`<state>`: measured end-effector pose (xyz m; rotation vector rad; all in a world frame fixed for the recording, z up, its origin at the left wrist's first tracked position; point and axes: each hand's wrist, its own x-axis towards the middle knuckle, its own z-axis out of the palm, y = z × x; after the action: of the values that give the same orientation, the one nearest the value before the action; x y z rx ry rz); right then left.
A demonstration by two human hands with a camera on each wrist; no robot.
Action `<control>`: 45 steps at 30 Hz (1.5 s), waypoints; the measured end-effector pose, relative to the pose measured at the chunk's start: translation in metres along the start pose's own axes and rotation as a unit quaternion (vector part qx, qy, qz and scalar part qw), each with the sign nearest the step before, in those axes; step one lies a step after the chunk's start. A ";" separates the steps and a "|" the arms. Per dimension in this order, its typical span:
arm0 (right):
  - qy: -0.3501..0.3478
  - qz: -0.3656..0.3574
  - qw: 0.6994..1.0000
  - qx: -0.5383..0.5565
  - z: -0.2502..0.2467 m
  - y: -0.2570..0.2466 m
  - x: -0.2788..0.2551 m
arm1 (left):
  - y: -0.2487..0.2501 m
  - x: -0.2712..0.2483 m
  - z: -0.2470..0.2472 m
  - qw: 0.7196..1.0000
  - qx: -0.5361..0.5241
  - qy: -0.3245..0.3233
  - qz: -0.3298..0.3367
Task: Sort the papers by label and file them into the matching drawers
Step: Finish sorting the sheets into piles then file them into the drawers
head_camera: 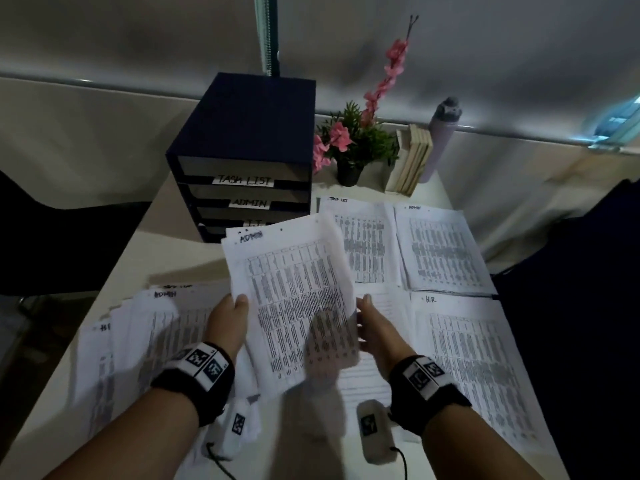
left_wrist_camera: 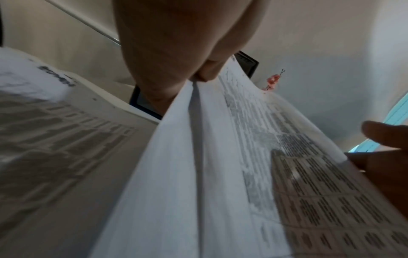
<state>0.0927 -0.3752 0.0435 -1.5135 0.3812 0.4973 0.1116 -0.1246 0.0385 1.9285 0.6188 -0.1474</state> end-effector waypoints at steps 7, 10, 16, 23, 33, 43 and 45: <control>0.094 -0.097 0.991 -0.004 -0.019 -0.012 0.011 | 0.033 -0.007 0.040 0.995 -0.063 -0.049 0.058; 0.122 -0.106 0.987 0.011 -0.037 -0.012 0.014 | 0.046 -0.006 0.055 0.995 -0.043 -0.042 0.079; 0.168 -0.035 0.961 0.215 -0.070 0.003 0.020 | 0.071 0.005 0.085 0.995 -0.082 0.000 0.059; 0.261 -0.058 0.955 0.127 -0.101 -0.001 0.040 | 0.071 -0.003 0.136 0.985 -0.069 -0.135 0.086; 0.474 -0.039 0.879 0.005 -0.232 -0.026 0.110 | -0.001 -0.032 0.149 0.812 0.481 -0.286 0.168; 0.475 0.058 0.860 -0.177 -0.250 -0.040 0.123 | 0.003 -0.022 0.139 0.816 0.474 -0.292 0.154; 0.506 0.073 0.824 -0.244 -0.235 -0.046 0.116 | 0.002 -0.020 0.138 0.817 0.476 -0.286 0.157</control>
<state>0.2308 -0.6010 0.0133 -2.1870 1.2804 -0.1793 0.1194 -0.2543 -0.0122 2.7105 -0.2778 -0.9331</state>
